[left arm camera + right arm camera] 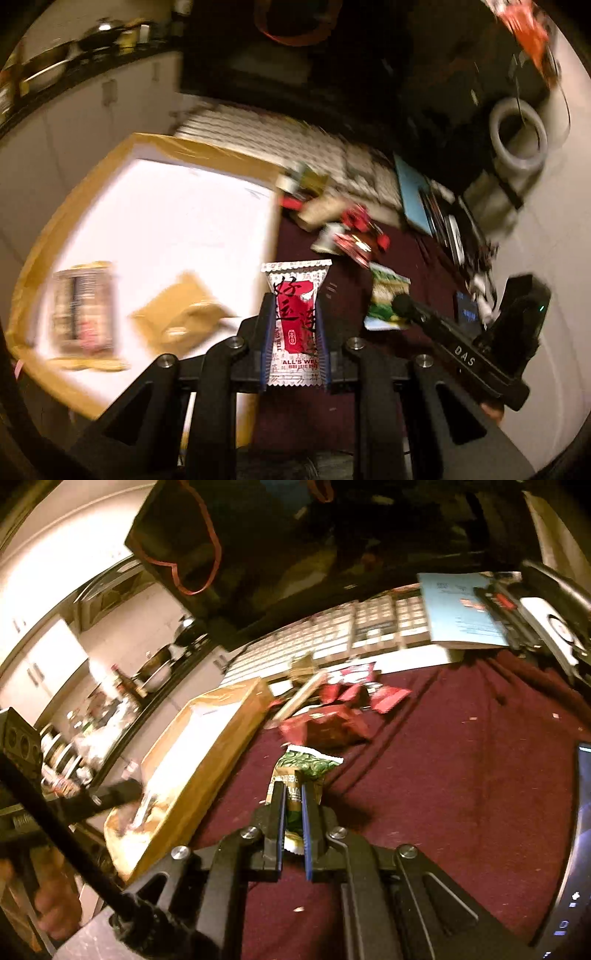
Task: Organize snacks
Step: 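Carry both snacks into the tray and release them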
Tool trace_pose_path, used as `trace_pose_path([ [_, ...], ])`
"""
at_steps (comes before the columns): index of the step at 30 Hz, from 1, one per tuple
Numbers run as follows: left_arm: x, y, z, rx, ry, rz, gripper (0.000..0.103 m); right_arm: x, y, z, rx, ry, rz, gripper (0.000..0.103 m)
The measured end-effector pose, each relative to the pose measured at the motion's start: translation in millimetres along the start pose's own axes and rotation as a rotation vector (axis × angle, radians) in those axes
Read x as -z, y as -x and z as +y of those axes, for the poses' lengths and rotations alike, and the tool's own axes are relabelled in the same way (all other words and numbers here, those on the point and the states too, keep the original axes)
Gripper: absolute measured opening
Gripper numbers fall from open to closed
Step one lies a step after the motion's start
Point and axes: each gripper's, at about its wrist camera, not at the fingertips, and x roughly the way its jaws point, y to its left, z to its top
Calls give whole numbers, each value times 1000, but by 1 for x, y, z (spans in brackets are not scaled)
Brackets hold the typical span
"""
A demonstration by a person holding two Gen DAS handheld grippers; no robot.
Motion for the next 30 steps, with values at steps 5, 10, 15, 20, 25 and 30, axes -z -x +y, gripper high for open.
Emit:
trace_pose_path([
  [5, -15, 9, 45, -113, 64, -66, 22, -13, -20, 44, -113, 40, 48, 6],
  [10, -30, -19, 82, -142, 134, -50, 22, -32, -56, 99, -114, 127, 97, 5],
  [15, -37, -44, 97, -178, 133, -9, 22, -46, -102, 120, -61, 160, 147, 6],
  [20, -37, -66, 104, -227, 119, 31, 22, -47, -138, 125, 5, 184, 208, 6],
  [25, -35, -84, 101, -263, 85, 90, 22, -42, -152, 122, 58, 203, 255, 6],
  [30, -36, -93, 101, -283, 71, 139, 23, -39, -156, 124, 75, 224, 273, 9],
])
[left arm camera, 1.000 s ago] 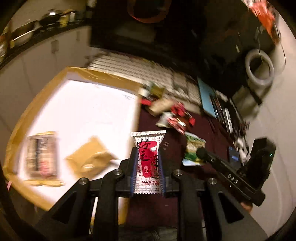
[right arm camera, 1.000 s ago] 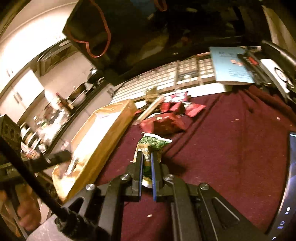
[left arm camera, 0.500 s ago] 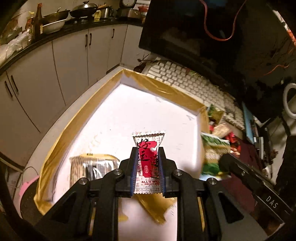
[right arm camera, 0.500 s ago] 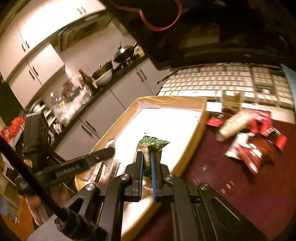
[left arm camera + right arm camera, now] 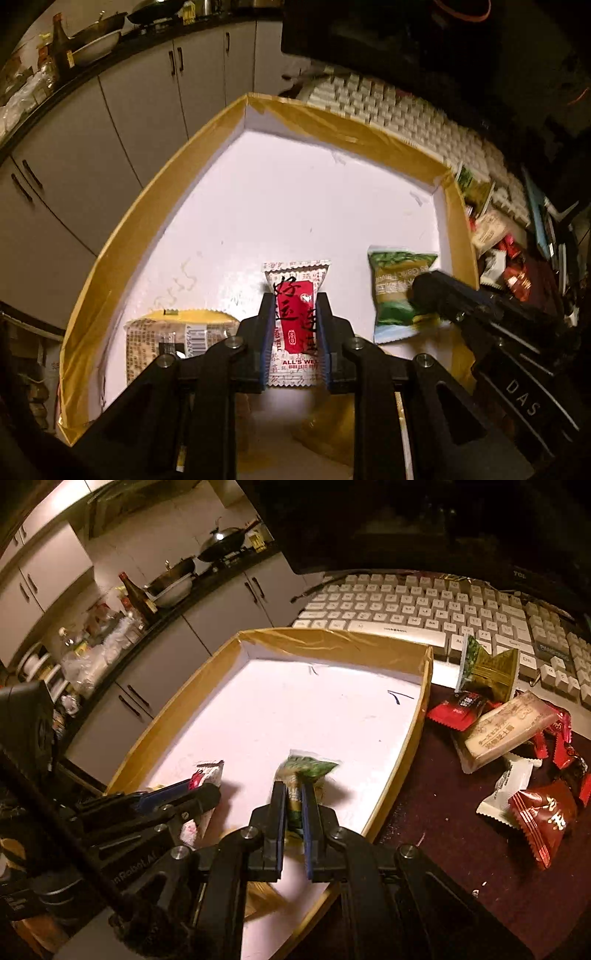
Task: Organize snacks
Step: 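Carry both snacks into the tray and release them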
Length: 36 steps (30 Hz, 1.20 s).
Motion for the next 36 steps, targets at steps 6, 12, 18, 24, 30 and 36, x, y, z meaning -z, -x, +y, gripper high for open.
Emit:
trace_pose_path([
  [6, 4, 12, 3, 7, 9, -53, 58, 6, 17, -3, -50, -13, -41, 35],
  [12, 16, 44, -7, 14, 11, -153, 64, 36, 71, -26, -163, -82, -143, 49],
  [18, 33, 77, -39, 171, -19, -202, 68, 68, 111, -91, -126, -256, -191, 49],
  [24, 44, 95, -74, 234, -74, -222, 68, 53, 119, -154, -58, -459, -162, 52],
  [30, 52, 93, -88, 215, -104, -200, 68, 23, 90, -169, 21, -555, -26, 52],
  [36, 57, 93, -82, 213, -95, -196, 68, 30, 97, -165, 112, -604, -50, 52],
])
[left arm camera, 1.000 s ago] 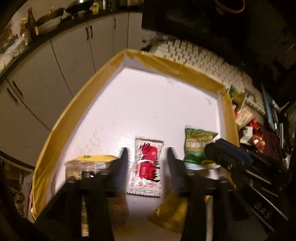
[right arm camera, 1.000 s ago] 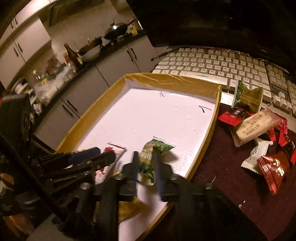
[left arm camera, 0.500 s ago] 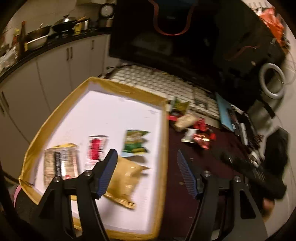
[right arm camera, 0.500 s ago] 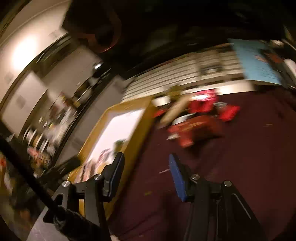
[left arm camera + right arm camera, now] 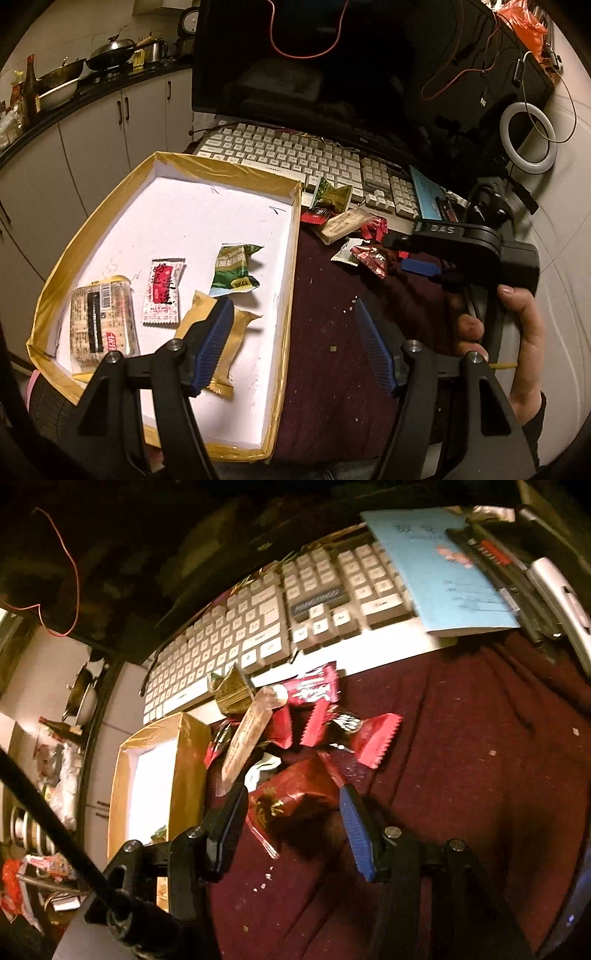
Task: Organize snacks
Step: 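Carry both snacks into the tray and release them, then grasp the white wrapped candy with the left gripper while the right grasps the red chocolate bag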
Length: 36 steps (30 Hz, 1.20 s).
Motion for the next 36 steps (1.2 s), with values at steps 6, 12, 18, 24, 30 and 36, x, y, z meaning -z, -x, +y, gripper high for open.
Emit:
trace_pose_path([
  [6, 4, 0, 2, 15, 2, 5, 68, 7, -3, -5, -46, -28, 35, 52],
  [12, 5, 3, -3, 18, -6, 0, 68, -3, -31, 17, 26, -39, 49, 59],
  [18, 7, 3, -7, 24, -14, 10, 68, 17, -23, 7, 56, 27, 4, 37],
  [24, 6, -4, -19, 26, -48, 25, 68, 30, -7, -6, -23, 101, -36, 30],
  [30, -14, -22, -52, 4, -187, 62, 68, 53, 22, -34, -85, 158, -148, 30],
  [36, -46, -79, -84, 47, -258, 192, 68, 45, 27, -41, -115, 129, -228, 30],
])
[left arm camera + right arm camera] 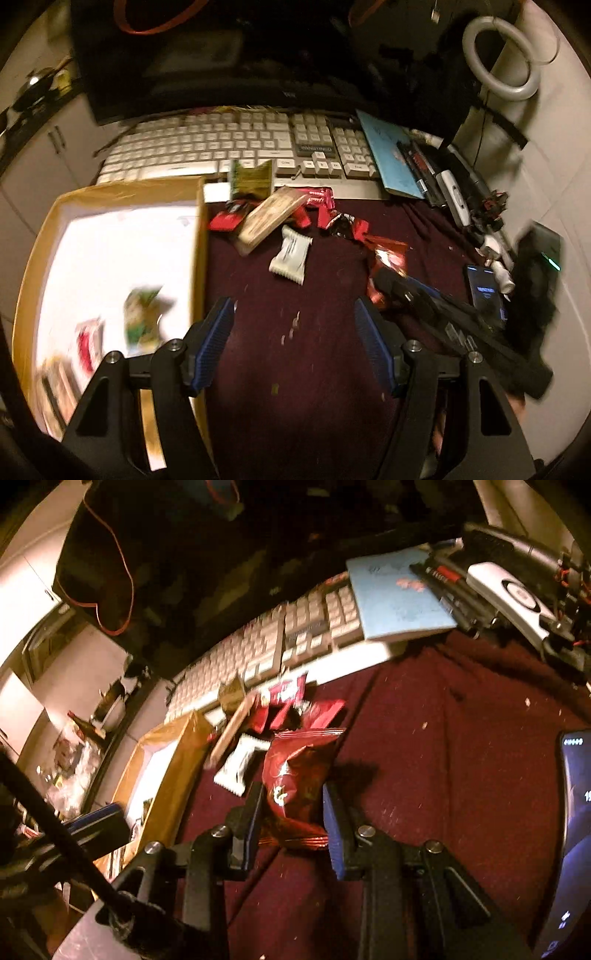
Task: Organize snacks
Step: 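Grasp the white wrapped candy with the left gripper while the right grasps the red chocolate bag, then lower both snacks into the tray and open both grippers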
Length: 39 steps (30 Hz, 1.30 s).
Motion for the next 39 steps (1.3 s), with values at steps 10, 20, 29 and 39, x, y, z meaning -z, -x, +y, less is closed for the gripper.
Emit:
trace_pose_path([
  [10, -35, -87, -22, -128, -93, 148, 46, 0, 1, -4, -19, -24, -5, 31],
  [20, -16, -79, -14, -118, -20, 122, 20, 1, 0, -6, -18, -26, 4, 31],
  [29, 41, 38, 21, 82, 173, -93, 20, 7, 1, 11, -111, 78, 11, 31],
  [39, 96, 108, 110, -47, 396, -244, 20, 20, 11, 58, -237, 228, 21, 30],
])
